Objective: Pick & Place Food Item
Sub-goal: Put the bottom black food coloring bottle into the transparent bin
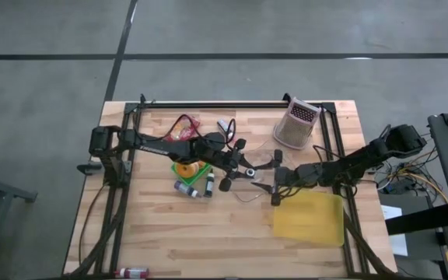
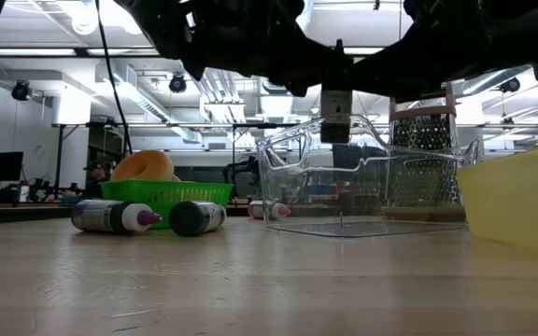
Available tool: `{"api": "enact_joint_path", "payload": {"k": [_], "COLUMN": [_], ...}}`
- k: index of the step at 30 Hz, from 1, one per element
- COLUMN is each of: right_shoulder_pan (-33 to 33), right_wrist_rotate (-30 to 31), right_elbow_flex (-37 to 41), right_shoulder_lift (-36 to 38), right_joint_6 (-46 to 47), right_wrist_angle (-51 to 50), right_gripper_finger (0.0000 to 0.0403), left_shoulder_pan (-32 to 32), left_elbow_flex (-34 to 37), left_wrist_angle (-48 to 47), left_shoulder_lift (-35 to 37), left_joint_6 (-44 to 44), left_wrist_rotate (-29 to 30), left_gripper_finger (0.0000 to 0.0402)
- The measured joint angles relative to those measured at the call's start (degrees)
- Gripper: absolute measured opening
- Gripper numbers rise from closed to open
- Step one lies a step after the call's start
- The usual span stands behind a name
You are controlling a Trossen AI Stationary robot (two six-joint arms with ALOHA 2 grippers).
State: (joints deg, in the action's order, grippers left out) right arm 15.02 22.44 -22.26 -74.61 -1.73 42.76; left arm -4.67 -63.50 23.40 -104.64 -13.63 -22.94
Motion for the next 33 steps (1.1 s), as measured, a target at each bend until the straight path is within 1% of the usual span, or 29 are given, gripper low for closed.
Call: {"api": "enact_joint_path", "payload": {"k": [6,11,14,19,25,29,33], "right_shoulder_pan": [0.01,0.27,0.79,1.65,2.11,2.28,2.26], "right_wrist_rotate": [0.03,0.07,0.09,0.09,0.02,0.04,0.06], "right_elbow_flex": [0.00,0.11,0.71,3.26,7.43,9.93,10.83], "right_shoulder_lift": [0.36,1.81,4.33,11.36,18.70,21.43,22.09], "right_joint_6": [3.39,4.09,3.42,2.10,1.52,1.59,1.59], "right_wrist_angle": [-3.60,-5.53,-5.76,-5.59,-3.31,-0.96,-0.07], "right_gripper_finger": [0.0252,0.0247,0.0247,0.0246,0.0246,0.0246,0.0246], "left_shoulder_pan": [-0.15,-0.76,-1.15,-1.70,-2.14,-2.28,-2.46], "left_elbow_flex": [0.25,1.47,2.59,6.10,8.57,9.73,9.92], "left_wrist_angle": [-1.81,-0.26,1.96,8.20,9.73,12.66,13.77], "left_shoulder_lift": [0.00,0.00,0.02,0.02,0.02,-0.33,-1.14], "left_joint_6": [-0.18,0.13,0.61,2.89,4.52,5.83,6.98], "left_wrist_rotate": [-0.01,-0.04,-0.03,-0.24,-0.20,-0.26,-0.01], "left_gripper_finger": [0.0114,0.0114,0.0114,0.0114,0.0114,0.0114,0.0114]}}
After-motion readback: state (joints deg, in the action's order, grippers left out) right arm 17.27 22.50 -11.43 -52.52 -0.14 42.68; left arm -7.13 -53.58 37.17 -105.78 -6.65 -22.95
